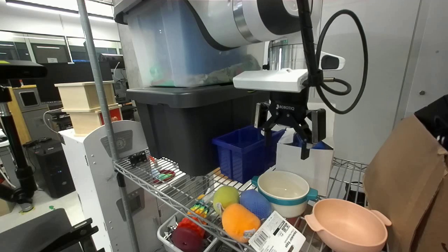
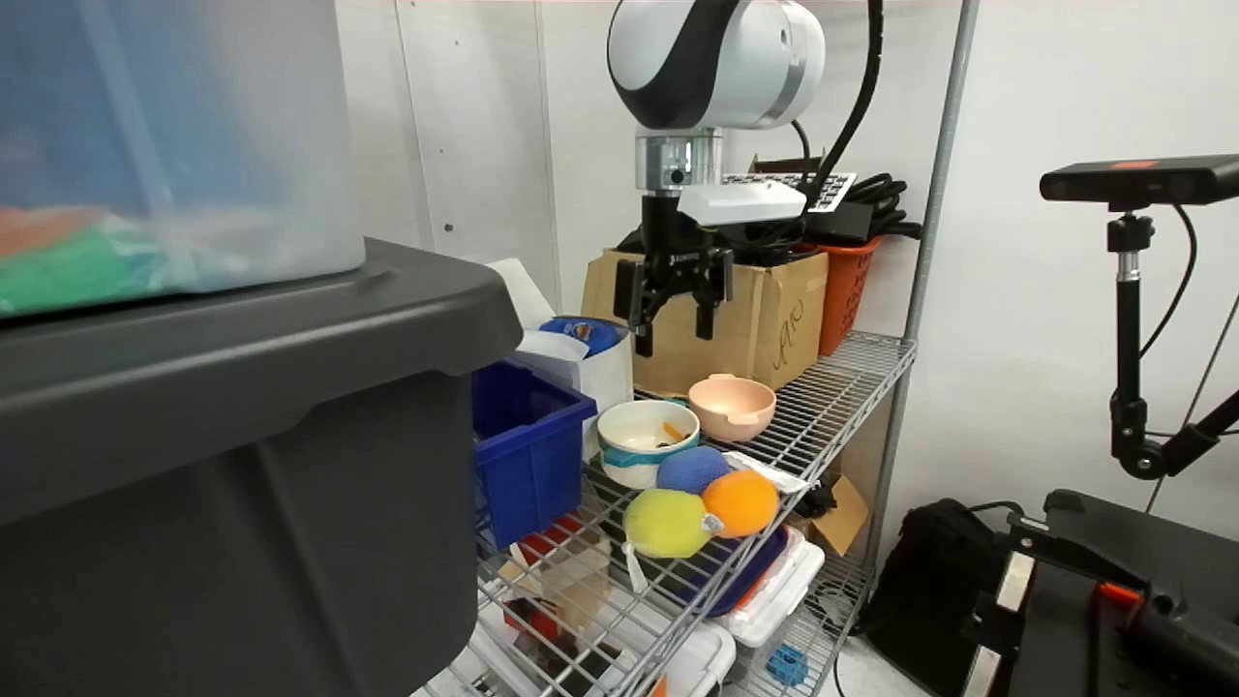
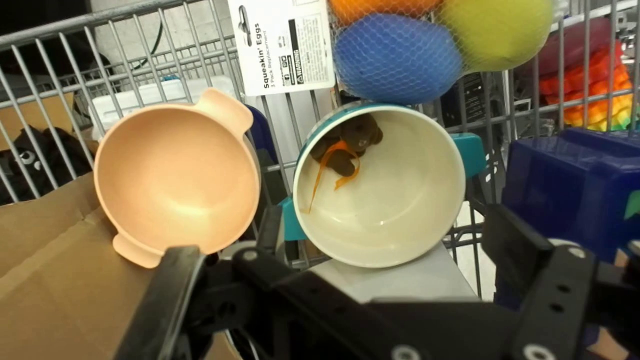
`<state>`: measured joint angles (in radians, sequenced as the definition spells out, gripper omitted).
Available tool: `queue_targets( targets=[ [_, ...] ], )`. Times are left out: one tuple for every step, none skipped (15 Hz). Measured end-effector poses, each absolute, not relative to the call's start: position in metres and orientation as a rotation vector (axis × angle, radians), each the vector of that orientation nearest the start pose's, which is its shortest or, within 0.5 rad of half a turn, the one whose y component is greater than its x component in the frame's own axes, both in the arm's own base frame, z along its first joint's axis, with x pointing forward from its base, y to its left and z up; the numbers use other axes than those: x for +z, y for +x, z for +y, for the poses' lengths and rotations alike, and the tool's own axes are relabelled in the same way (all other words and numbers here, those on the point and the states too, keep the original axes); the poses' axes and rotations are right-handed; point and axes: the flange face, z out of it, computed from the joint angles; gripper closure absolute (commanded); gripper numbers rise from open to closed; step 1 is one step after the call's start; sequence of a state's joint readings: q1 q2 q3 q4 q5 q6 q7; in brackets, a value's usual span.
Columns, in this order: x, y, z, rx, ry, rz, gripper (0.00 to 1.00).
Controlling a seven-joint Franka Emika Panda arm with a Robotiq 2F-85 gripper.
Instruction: Pick up the bear plush toy and put it in the bowl
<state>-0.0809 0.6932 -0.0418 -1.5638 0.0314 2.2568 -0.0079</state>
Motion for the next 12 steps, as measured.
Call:
queue_targets(
  targets=[
    [0.2368,0.6979,-0.0821,0.0,-3.138,0.199,0.0],
    [0.2362,0.6977,-0.0834,0.002,-3.138,0.202,0.0],
    [0.2353,0.6974,-0.0847,0.004,-3.138,0.204,0.0],
    [0.2341,0.6971,-0.0858,0.007,-3.139,0.207,0.0],
    [0.2326,0.6968,-0.0865,0.01,-3.139,0.208,0.0],
    [0.2311,0.6965,-0.0869,0.013,-3.138,0.209,0.0],
    [0.2301,0.6963,-0.0871,0.016,-3.138,0.209,0.0],
    [0.2294,0.6962,-0.087,0.017,-3.138,0.209,0.0],
    [0.2292,0.6962,-0.087,0.018,-3.138,0.209,0.0],
    [0.229,0.6962,-0.087,0.018,-3.138,0.209,0.0],
    [0.2289,0.6961,-0.0871,0.018,-3.138,0.209,0.0],
    [0.2288,0.6961,-0.0871,0.018,-3.138,0.209,0.0]
  ],
)
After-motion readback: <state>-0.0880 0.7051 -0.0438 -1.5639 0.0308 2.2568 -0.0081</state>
